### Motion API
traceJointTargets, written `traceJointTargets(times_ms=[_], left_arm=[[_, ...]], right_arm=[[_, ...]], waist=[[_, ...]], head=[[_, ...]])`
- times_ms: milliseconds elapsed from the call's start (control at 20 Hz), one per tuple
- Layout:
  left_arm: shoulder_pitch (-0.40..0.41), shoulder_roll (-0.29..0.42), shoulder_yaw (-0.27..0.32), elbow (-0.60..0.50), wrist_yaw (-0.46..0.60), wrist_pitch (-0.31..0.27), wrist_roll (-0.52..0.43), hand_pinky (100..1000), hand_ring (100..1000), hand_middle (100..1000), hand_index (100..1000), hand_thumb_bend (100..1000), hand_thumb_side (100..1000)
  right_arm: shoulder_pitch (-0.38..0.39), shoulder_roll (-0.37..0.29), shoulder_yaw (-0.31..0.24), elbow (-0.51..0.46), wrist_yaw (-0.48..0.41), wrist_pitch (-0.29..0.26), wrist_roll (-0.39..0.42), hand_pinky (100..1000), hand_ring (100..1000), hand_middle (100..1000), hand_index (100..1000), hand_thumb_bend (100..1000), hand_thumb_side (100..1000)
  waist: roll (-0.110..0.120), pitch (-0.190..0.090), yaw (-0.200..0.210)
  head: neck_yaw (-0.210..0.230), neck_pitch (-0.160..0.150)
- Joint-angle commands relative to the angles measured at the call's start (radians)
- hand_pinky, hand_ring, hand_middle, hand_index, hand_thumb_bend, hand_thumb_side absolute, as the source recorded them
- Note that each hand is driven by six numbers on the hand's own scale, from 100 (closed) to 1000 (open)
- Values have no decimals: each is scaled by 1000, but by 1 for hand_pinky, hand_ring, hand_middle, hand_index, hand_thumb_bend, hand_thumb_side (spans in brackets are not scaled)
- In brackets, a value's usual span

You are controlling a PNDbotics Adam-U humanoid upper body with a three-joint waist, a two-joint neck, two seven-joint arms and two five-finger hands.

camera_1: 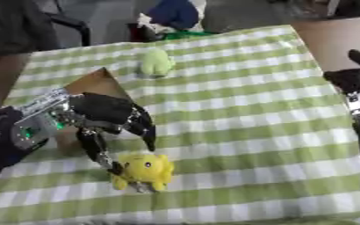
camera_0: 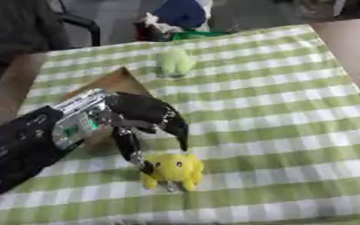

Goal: Pick up objects on the table and place them in the box.

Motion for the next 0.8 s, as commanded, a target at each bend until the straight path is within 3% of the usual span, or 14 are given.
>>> traceJointTargets(times_ms=[50, 300, 500, 800], left_arm=[[-13, 10, 11, -1, 14, -267, -286, 778, 723, 673, 763, 622, 123], [-18, -7, 2, 9, 27, -267, -326, 780, 732, 702, 766, 627, 125], [-16, -17, 4, 19, 39, -267, -354, 762, 698, 649, 747, 625, 123], [-5, -24, 10, 34, 45, -267, -390, 763, 707, 660, 752, 633, 126]], right_arm=[[-11, -3, -1, -18, -7, -1, 4, 889, 780, 622, 925, 100, 655], [-13, -1, 0, -17, -8, -1, 5, 889, 780, 622, 925, 100, 655], [-14, 0, -1, -18, -8, -1, 4, 889, 780, 622, 926, 100, 655], [-14, 1, -1, -17, -6, -1, 4, 889, 780, 622, 926, 100, 657]], waist=[[-4, -11, -1], [-5, -10, -4], [-5, -9, -10], [-4, -6, -12]], head=[[4, 5], [6, 5], [9, 5], [10, 5]])
